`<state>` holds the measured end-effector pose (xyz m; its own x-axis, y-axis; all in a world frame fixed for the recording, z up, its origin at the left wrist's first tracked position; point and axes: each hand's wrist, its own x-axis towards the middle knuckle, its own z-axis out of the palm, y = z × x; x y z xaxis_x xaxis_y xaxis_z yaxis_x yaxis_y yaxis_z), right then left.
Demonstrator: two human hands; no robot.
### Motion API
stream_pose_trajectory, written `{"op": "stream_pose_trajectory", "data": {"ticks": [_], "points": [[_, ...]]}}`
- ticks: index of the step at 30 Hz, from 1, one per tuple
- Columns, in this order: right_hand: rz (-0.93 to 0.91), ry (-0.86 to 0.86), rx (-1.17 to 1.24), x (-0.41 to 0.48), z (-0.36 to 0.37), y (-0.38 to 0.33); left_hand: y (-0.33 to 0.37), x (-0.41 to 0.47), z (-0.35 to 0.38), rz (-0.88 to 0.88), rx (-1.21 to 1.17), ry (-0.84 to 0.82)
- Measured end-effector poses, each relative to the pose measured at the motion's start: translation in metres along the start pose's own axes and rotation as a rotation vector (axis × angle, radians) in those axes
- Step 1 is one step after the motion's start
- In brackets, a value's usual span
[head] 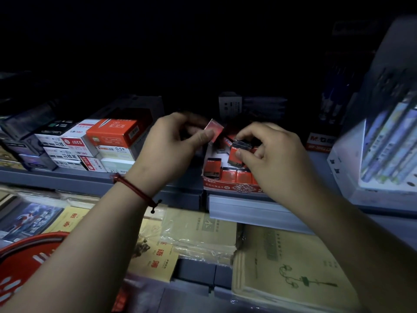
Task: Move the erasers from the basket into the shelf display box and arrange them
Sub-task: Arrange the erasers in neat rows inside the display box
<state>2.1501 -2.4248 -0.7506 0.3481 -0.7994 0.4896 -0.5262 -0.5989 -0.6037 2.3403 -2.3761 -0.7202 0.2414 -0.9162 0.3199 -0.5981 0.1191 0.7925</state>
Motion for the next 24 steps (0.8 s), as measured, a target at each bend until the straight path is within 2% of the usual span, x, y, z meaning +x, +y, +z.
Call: {"op": "stream_pose_trajectory", "data": {"ticks": [2,5,12,16,21,24], "points": [[0.016,0.013,0.01,0.0,0.0,0.001,0.0,-0.004,0.001,-0.069,-0.165,-0.01],[0.082,0.029,0.1,0.001,-0.001,0.003,-0.002,-0.007,0.001,-0.138,-0.293,-0.029],[0.111,0.008,0.127,-0.001,-0.003,0.003,-0.003,-0.01,0.003,-0.217,-0.365,-0.044],[0.129,0.028,0.136,0.0,-0.002,0.003,0.0,-0.012,0.006,-0.15,-0.337,-0.068],[0.154,0.035,0.224,0.002,-0.004,0.003,0.003,-0.012,0.005,-0.1,-0.259,-0.28],[0.15,0.021,0.226,0.002,-0.005,0.002,-0.001,-0.013,0.009,0.003,-0.031,-0.314]]}}
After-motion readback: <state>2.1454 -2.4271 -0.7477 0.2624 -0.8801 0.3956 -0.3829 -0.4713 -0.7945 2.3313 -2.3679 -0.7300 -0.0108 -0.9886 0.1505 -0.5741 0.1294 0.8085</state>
